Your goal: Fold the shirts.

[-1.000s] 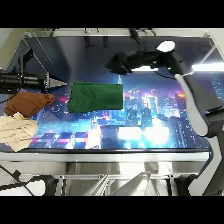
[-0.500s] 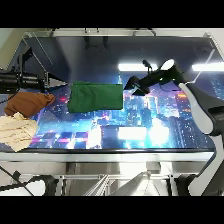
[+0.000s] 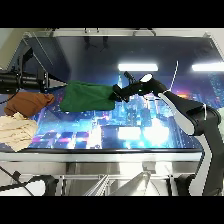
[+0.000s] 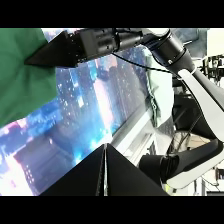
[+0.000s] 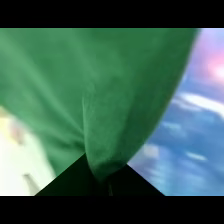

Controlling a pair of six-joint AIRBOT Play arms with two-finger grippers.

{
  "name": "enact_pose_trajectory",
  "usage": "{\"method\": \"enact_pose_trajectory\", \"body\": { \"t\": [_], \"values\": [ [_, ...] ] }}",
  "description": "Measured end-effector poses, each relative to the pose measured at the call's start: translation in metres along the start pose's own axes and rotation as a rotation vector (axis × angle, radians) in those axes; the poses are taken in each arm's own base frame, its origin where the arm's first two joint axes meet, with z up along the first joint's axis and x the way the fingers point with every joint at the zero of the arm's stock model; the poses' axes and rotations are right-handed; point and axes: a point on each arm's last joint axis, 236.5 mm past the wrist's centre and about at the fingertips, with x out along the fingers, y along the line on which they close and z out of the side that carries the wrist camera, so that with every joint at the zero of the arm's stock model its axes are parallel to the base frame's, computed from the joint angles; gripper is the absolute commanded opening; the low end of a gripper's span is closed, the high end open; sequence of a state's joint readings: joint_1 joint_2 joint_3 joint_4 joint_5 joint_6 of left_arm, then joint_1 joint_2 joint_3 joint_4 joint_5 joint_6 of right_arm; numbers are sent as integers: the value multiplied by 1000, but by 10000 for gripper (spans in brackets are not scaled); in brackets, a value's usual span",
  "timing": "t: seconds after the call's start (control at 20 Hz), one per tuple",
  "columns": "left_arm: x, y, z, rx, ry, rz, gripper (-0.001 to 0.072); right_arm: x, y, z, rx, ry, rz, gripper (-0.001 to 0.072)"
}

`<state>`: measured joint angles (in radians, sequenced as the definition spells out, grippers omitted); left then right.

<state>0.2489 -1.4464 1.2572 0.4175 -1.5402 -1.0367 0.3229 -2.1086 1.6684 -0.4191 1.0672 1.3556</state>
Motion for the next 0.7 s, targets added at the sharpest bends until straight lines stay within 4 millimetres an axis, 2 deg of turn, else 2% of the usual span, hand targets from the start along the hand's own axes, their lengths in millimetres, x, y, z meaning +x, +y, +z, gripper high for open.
{"method": "enact_pose_trajectory", "body": {
  "t": [0.1, 0.15, 0.25, 0.3, 0.35, 0.5, 0.6, 0.7],
  "values": [
    [0, -1, -1, 1, 4, -2, 15, -9, 22, 2, -26, -16, 46, 19],
    [0, -1, -1, 1, 6, -3, 16, -22, 35, 6, -45, -31, 62, 18],
    [0, -1, -2, 1, 8, -4, 16, -61, 48, 15, -65, -67, 46, 17],
    [0, -1, -2, 2, 9, -5, 15, -88, 50, 20, -62, -90, 17, 17],
    [0, -1, -3, 6, 11, -6, 16, -120, 51, 24, -50, -118, -17, 17],
    [0, -2, -4, 18, 16, -9, 16, -233, 50, 26, 7, -246, -147, 17],
    [0, -2, -6, 25, 23, -10, 16, -312, 47, 16, 54, -360, -239, 17],
    [0, -3, -7, 33, 29, -12, 16, -391, 34, -5, 125, -485, -347, 17]
  ]
}}
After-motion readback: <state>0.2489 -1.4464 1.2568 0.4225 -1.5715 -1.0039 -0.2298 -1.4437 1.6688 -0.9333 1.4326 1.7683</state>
